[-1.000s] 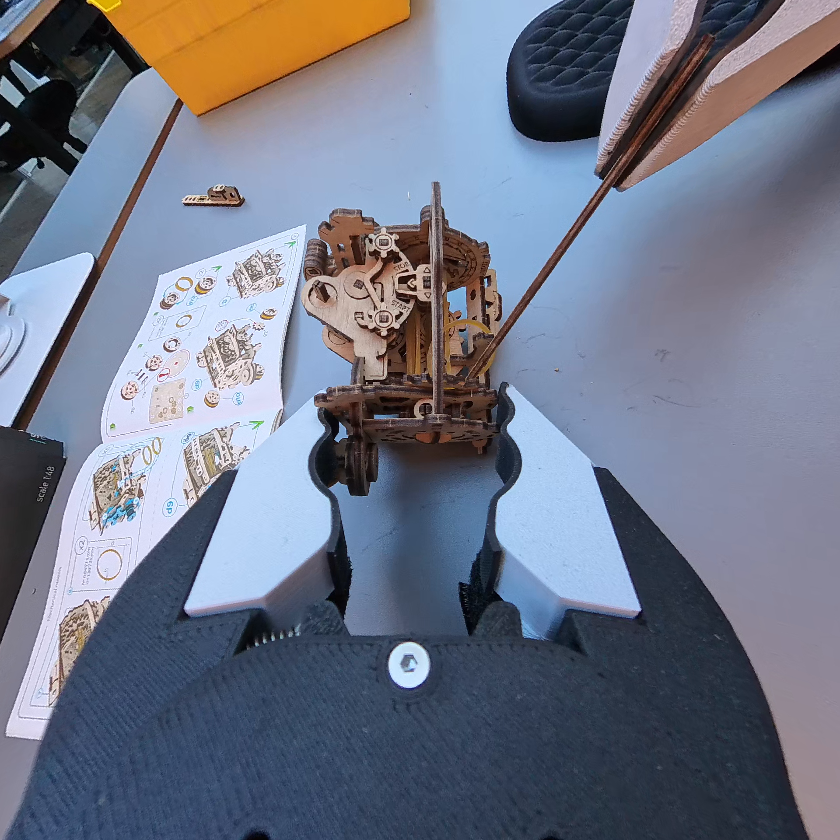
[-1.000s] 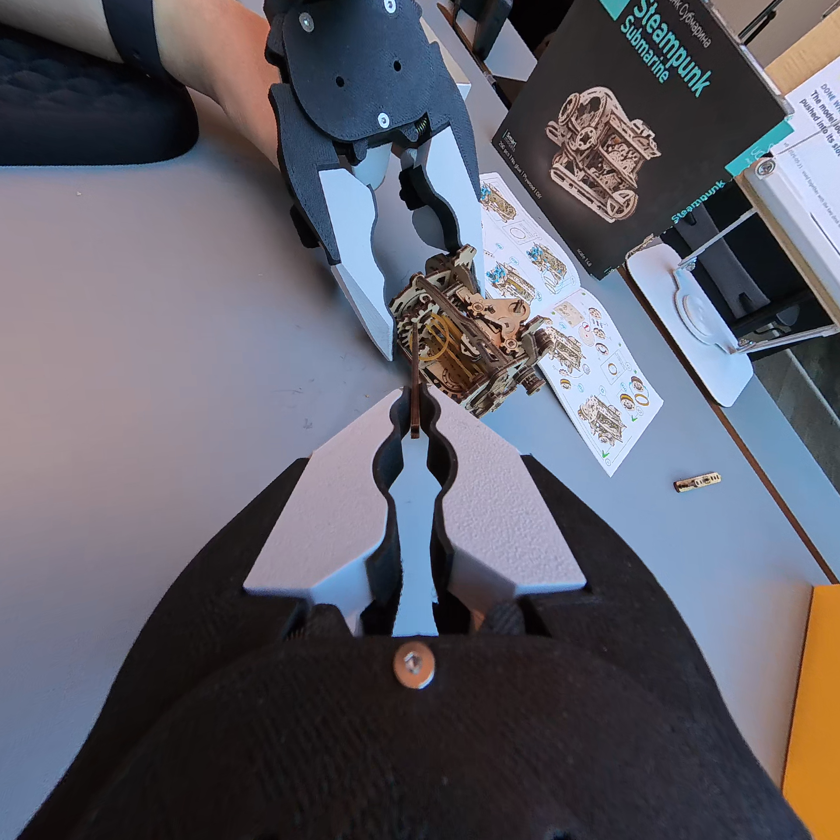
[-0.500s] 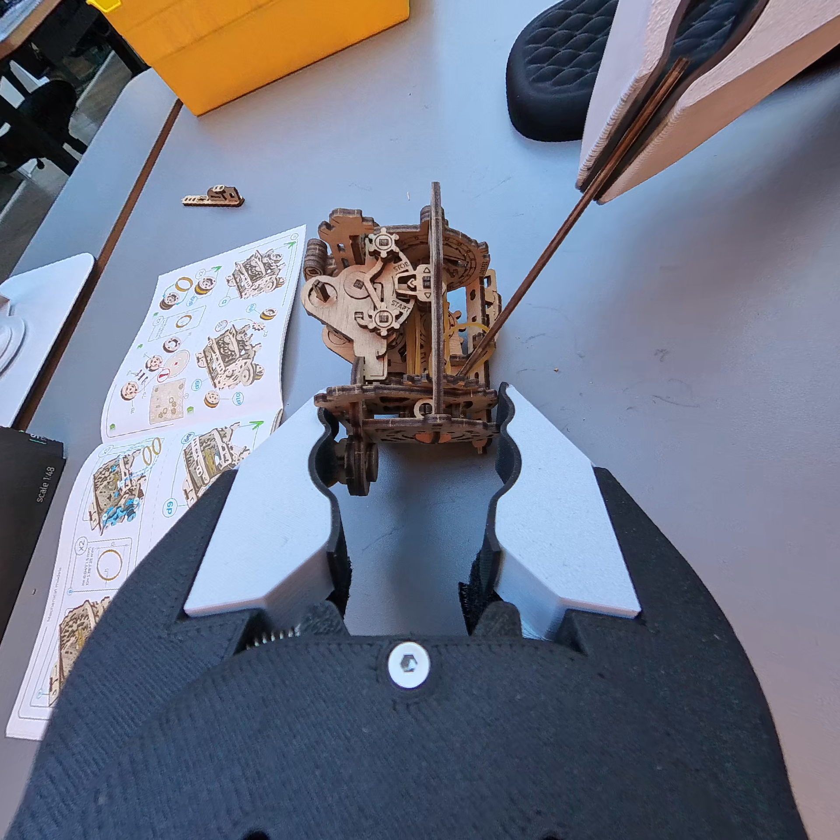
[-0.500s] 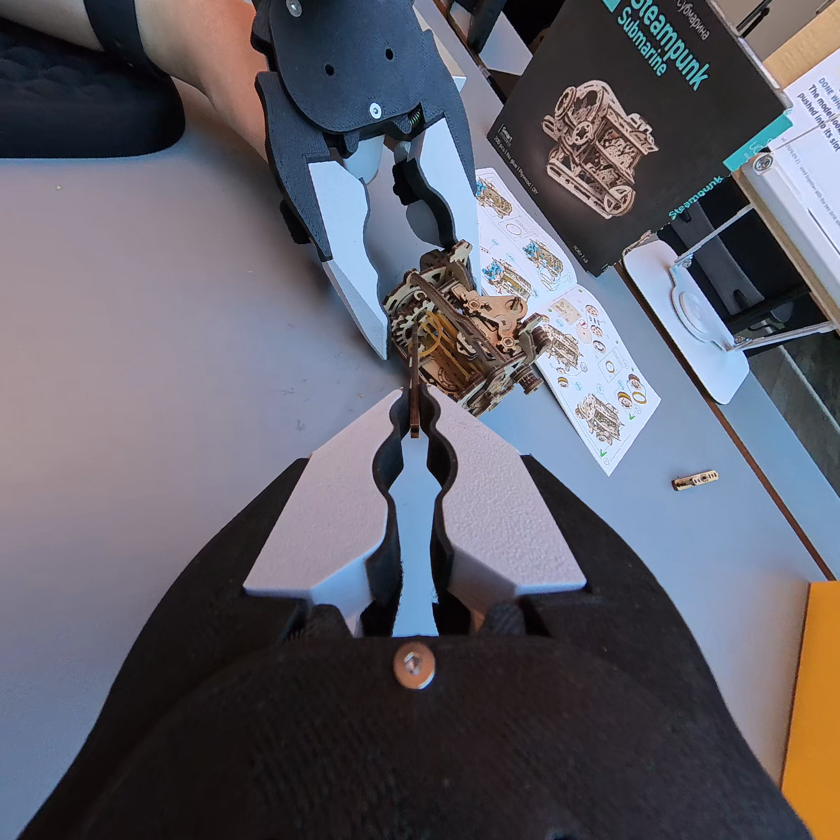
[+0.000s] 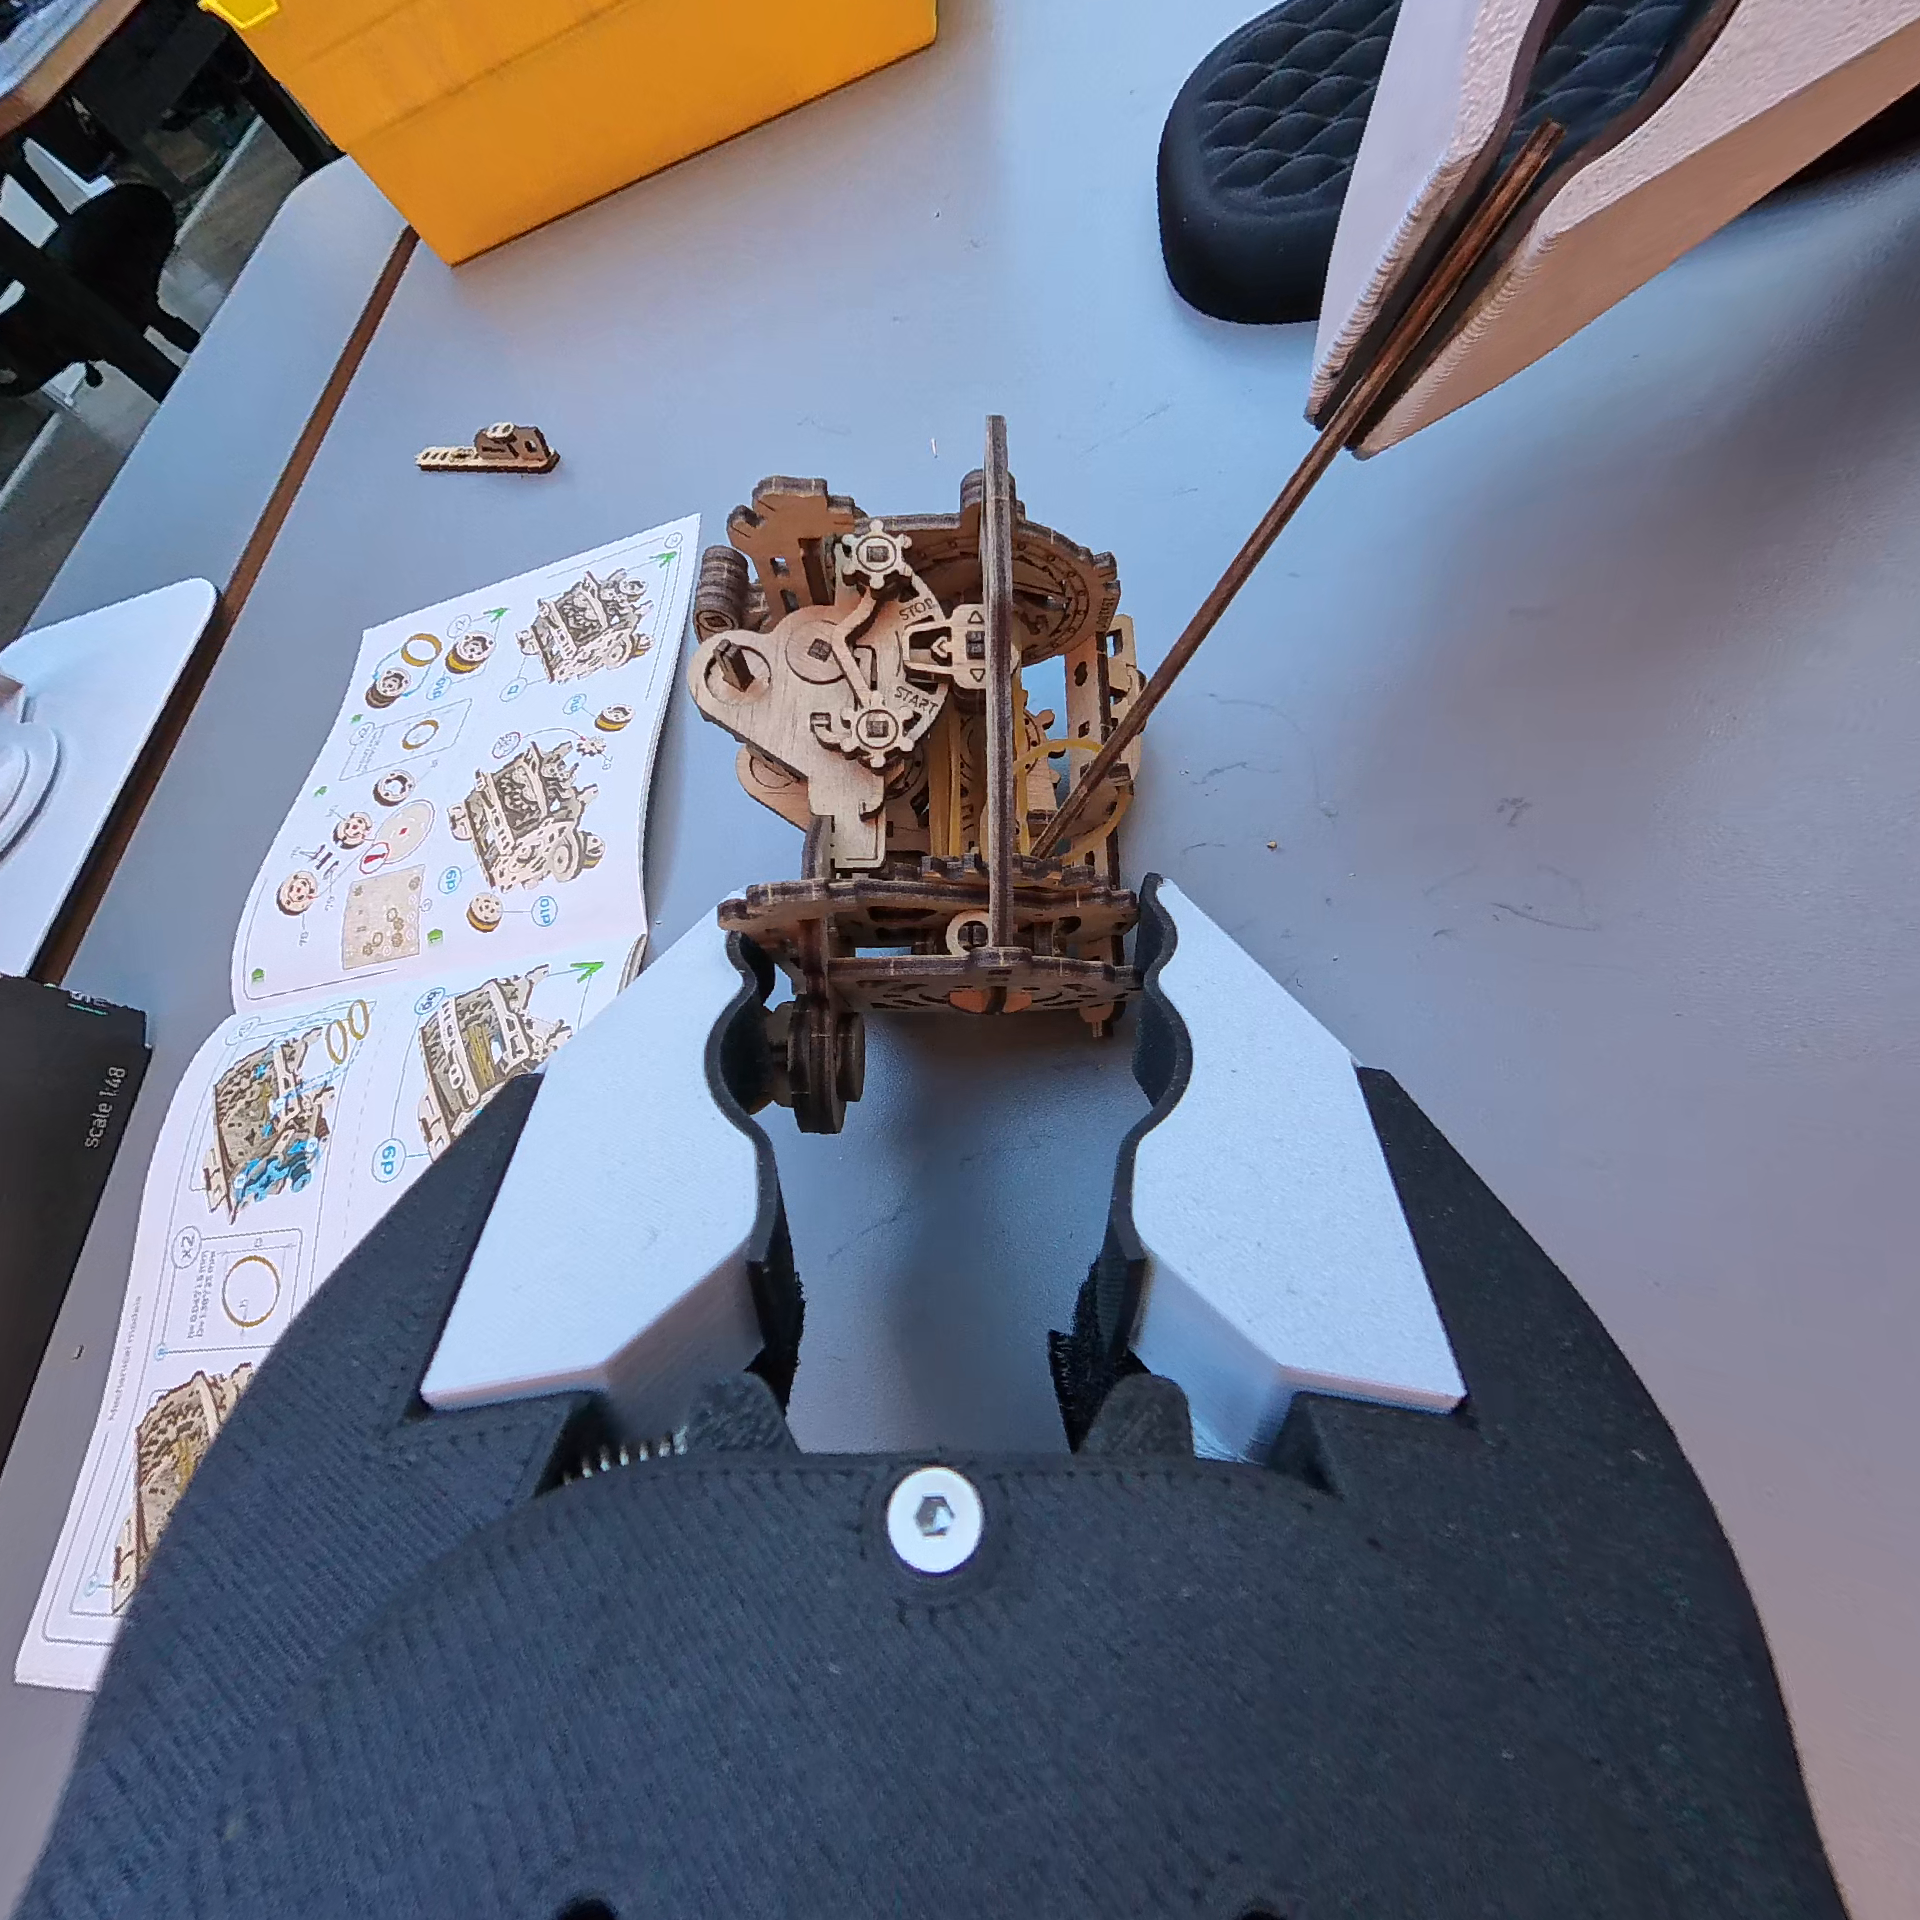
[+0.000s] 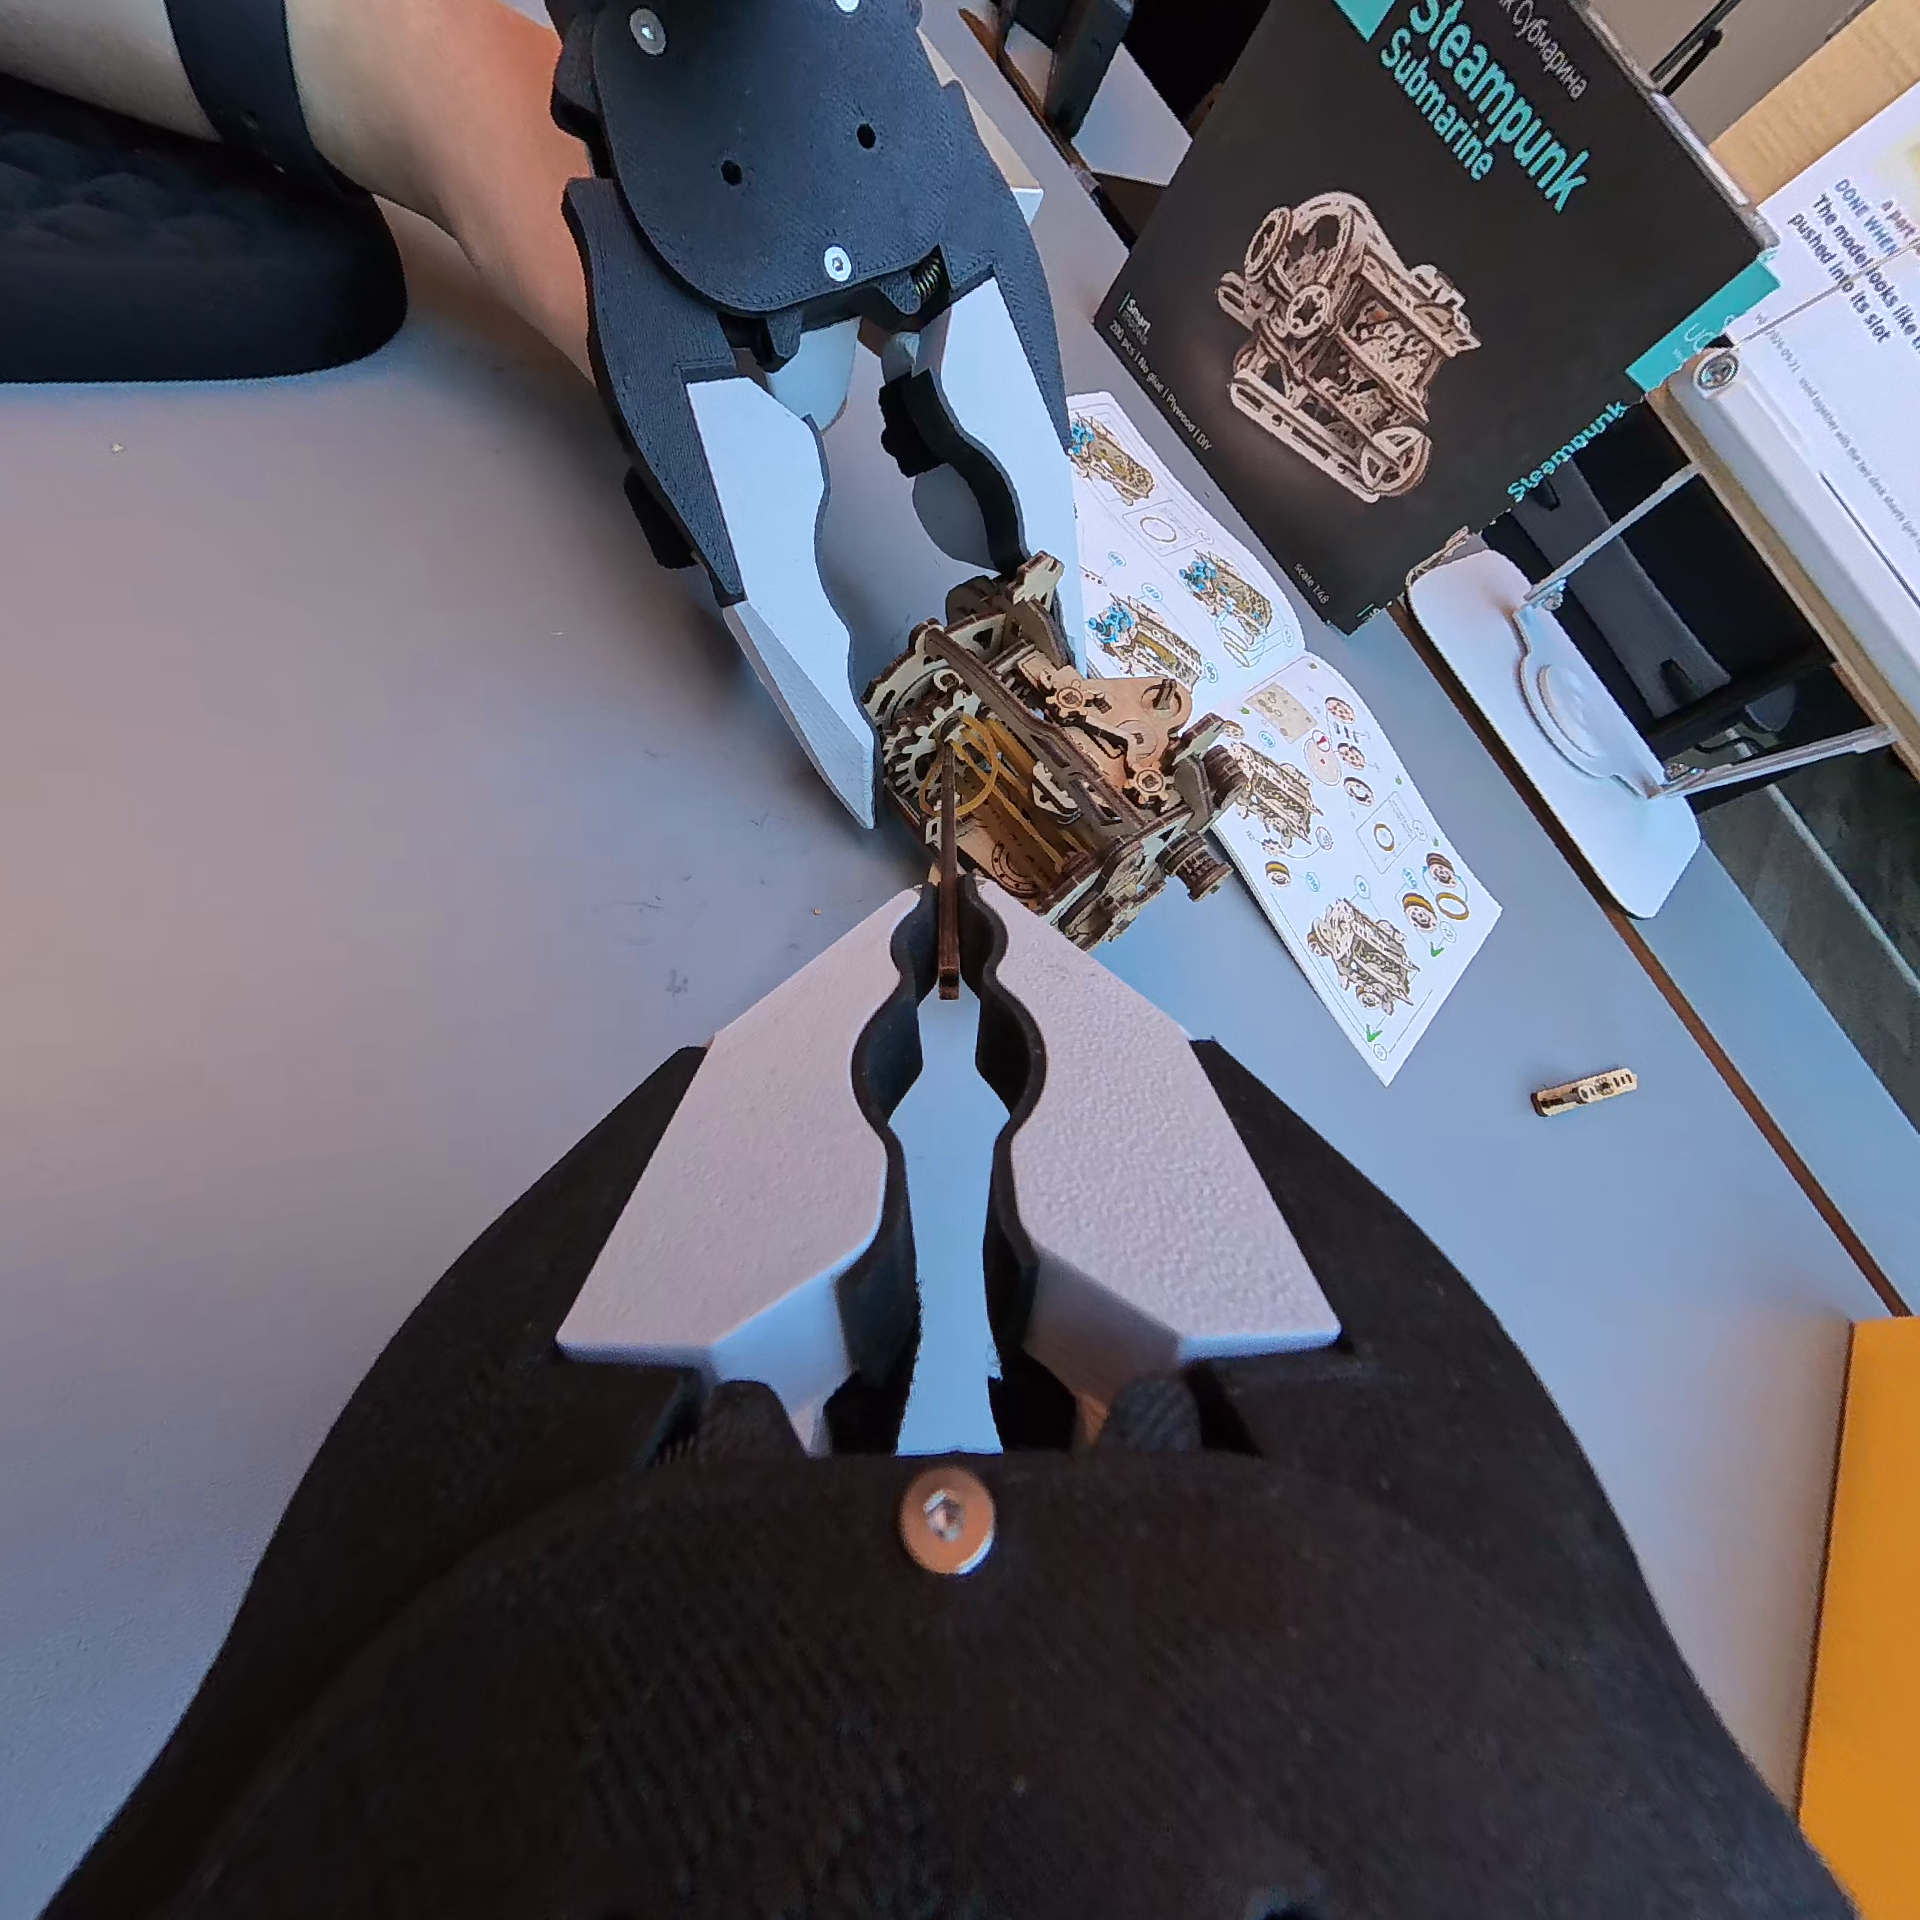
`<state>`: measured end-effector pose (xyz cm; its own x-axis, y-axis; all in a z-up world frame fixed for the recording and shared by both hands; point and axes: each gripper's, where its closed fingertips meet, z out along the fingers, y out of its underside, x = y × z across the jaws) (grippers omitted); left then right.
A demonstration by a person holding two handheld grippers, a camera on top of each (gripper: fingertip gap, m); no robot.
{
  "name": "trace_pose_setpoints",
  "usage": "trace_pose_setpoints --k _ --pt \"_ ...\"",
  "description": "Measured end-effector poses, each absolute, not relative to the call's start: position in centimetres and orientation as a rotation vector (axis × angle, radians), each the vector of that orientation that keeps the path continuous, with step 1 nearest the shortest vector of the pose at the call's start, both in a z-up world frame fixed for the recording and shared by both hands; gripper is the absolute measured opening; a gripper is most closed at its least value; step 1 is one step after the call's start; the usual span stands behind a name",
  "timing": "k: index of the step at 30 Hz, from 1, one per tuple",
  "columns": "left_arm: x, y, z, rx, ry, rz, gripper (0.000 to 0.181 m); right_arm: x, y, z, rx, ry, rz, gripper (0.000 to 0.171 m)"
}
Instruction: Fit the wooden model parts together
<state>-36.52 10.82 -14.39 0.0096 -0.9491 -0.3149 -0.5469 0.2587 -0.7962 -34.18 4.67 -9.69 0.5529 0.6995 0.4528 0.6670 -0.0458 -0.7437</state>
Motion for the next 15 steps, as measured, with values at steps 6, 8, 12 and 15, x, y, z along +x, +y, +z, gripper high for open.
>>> trace_pose_setpoints --k 6,8,12,15 --pt "-36.53 10.82 -14.39 -1.402 1.655 -0.578 0.069 -34.04 4.51 -9.62 -1.746 -1.143 0.020 0.002" --pt "-36.53 10.83 -14.39 -1.401 1.655 -0.577 0.069 -34.04 4.47 -9.52 -1.744 -1.144 0.020 0.002" --pt "-36.51 10.78 -14.25 -1.403 1.646 -0.588 0.070 -34.08 4.39 -9.39 -1.735 -1.146 0.021 0.001" --pt "-36.57 10.95 -13.90 -1.412 1.620 -0.605 0.072 -34.04 4.27 -9.18 -1.724 -1.142 0.032 0.002"
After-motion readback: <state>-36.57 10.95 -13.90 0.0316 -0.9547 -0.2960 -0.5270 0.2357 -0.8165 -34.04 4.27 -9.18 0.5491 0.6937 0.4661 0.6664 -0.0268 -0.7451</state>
